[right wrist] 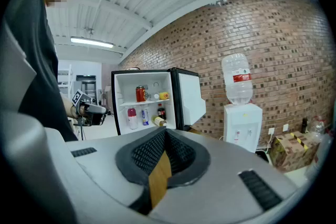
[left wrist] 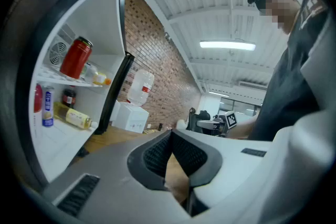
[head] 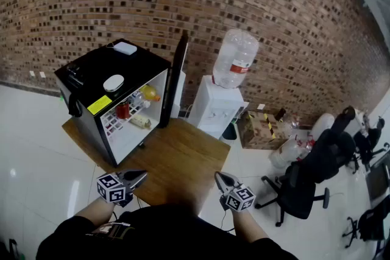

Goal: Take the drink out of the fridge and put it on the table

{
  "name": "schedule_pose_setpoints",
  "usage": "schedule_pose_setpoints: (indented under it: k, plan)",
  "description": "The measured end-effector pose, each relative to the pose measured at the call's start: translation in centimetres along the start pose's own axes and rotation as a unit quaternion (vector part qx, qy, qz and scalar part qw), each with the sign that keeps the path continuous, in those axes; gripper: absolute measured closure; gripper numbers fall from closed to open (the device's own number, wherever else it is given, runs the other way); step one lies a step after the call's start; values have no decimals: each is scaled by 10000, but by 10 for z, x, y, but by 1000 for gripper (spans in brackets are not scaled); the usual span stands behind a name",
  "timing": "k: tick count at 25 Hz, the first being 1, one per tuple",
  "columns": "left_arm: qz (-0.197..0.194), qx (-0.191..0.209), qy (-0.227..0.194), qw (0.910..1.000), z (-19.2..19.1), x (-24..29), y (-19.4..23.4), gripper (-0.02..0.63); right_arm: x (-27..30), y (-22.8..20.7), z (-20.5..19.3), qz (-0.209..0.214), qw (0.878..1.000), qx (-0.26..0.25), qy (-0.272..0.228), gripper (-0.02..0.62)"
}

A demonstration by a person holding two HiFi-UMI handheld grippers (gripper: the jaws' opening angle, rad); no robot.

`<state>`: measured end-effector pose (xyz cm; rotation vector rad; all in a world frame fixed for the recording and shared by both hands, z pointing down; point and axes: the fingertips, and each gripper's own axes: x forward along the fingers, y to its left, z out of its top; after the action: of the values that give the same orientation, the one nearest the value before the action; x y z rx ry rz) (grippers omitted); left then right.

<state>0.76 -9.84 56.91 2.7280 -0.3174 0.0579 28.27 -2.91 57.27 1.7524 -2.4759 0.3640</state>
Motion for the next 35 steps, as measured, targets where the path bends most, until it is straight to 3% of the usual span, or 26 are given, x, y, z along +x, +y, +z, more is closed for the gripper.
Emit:
schedule_pose_setpoints:
  k: [6,12,16,20,25,29,34,35]
  plan:
    - [690,228,-234,9971,15,-12,20,606,65,-7,17,169,9995,-112,-249,589]
    - [1355,415,-295,9895,33,-44,46,606,148,20,41,421,9974,-360,-454,588]
    - [2112,473,-499,9750,42,-37,72,606,177,46,24,941,9940,-426,-358,588]
    - [2872,-162,-698,9552,33,-19,83,606,186,49,11,1383,9893,-348,-299,588]
    - [3150,-235,-675,9464,41,-28,79,606,220,60,10,1640,9855,-174,-395,580]
    - [3374,-393,-766,9374,48,-54,96,606,260,88,20,1790,9817,-395,-512,565]
    - [3473,-589,-601,9340,42,-71,129,606,318,121,51,1869,9758,-882,-722,410]
    - [3535,-590,-562,9319,43,-77,137,521,330,126,60,1858,9745,-976,-794,394]
